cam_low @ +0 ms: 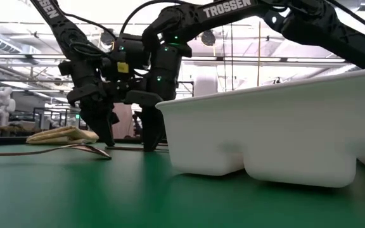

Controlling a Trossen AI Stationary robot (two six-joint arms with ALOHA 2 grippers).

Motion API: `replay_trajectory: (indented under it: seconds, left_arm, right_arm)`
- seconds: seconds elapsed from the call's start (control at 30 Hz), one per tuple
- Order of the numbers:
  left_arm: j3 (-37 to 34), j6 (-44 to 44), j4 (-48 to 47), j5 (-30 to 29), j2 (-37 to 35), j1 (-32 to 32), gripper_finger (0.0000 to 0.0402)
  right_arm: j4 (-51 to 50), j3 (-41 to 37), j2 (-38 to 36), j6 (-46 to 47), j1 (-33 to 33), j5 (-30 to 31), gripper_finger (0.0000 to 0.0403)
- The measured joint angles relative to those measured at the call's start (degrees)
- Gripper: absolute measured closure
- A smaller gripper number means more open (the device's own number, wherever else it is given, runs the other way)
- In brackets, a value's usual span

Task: Sort silverware
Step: Put the bronze knife into the silverware tray

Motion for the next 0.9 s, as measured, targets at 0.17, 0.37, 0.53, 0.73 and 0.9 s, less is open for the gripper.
replay_trajectory:
  seconds: [0.17,0.37,0.53,0.73,0.9]
  left_arm:
    - [0.00,-0.43,0.06,-0.02,0.02,0.00,0.0380]
    - [1.52,-0.90,-3.61,-4.19,-2.16,-0.17,0.0380]
    - [3.87,0.76,-8.03,-12.30,-5.64,0.39,0.0380]
    - [4.24,1.67,-10.58,-13.40,-7.50,2.46,0.0380]
    - [4.24,1.60,-11.80,-13.83,-7.43,4.11,0.0380]
  right_arm:
    - [-0.20,0.00,0.00,0.48,0.00,-0.31,0.0391]
    - [0.02,0.00,0.00,1.55,0.39,-0.51,0.0400]
    - [-0.09,0.65,-0.22,2.78,0.64,0.07,0.0401]
    - [-2.57,4.33,0.38,3.19,1.07,2.31,0.0402]
    - [-3.37,4.11,-1.84,3.65,1.21,3.98,0.0403]
